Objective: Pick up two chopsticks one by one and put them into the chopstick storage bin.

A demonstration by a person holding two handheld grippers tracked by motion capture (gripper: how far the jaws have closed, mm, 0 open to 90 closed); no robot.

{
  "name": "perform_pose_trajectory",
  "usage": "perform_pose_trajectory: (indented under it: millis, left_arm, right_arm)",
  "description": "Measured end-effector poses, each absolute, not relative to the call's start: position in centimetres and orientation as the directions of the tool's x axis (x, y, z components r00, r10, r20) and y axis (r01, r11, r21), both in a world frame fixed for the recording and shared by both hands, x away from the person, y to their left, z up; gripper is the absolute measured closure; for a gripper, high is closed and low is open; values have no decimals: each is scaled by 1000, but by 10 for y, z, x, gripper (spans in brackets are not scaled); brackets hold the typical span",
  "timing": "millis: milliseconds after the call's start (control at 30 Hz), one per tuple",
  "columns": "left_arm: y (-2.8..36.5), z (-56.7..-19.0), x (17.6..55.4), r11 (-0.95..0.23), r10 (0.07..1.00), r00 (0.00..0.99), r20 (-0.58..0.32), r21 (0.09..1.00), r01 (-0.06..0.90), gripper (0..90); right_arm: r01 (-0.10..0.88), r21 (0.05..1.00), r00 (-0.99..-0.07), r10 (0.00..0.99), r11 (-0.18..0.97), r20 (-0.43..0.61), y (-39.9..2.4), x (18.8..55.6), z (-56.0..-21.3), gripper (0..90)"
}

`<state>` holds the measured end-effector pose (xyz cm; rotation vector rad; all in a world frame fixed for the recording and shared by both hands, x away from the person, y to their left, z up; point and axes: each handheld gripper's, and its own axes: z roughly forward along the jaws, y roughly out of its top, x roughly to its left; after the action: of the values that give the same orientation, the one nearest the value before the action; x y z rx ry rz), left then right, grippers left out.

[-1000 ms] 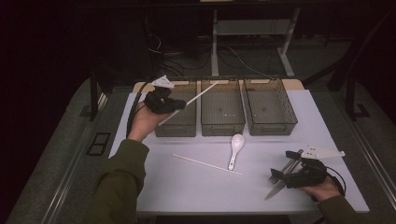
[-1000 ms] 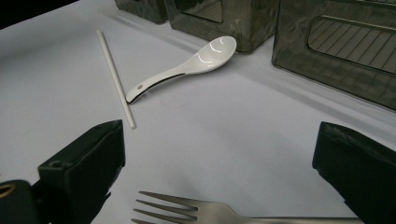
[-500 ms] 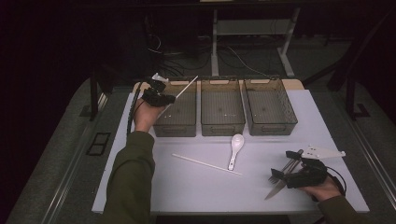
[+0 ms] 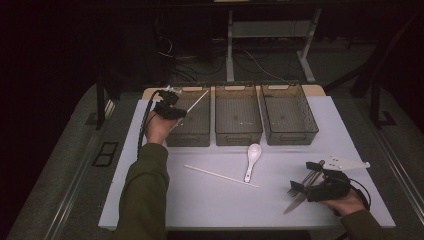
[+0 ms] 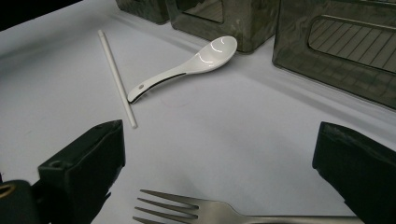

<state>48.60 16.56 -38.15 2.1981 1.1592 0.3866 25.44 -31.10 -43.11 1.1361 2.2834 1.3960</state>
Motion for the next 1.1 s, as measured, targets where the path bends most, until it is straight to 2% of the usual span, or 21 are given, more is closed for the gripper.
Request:
perform_pose_trajectory:
  millis: [100,200,367,500,833,967,1100]
  left_arm:
    - [166,-385,487,-421,822,568,-41,628,655,828]
    - [166,-384,487,-418,820,571,-42,638,647,695]
    - [168,-377,484,-413,810,585,-48,662,626,604]
    - [168,-367,476,-413,771,631,-85,687,598,504]
    - [163,-341,433,-423,624,773,-117,780,460,439]
    - [154,-338,403,-457,537,838,-93,803,382,425]
    - [150,-338,386,-471,493,867,-77,814,340,435]
  right_arm:
    - [495,834,-671,717,243,189,-311,254,-431,24]
    - [494,834,-672,716,244,189,-311,254,-431,24]
    - [495,834,-672,716,245,189,-311,254,-431,24]
    - [495,834,-671,717,244,189,-311,254,-431,24]
    - [495,834,-669,720,246,185,-311,254,-431,24]
    - [497,832,-669,720,247,186,-311,254,-431,24]
    - [496,833,-668,720,244,186,-311,254,-431,24]
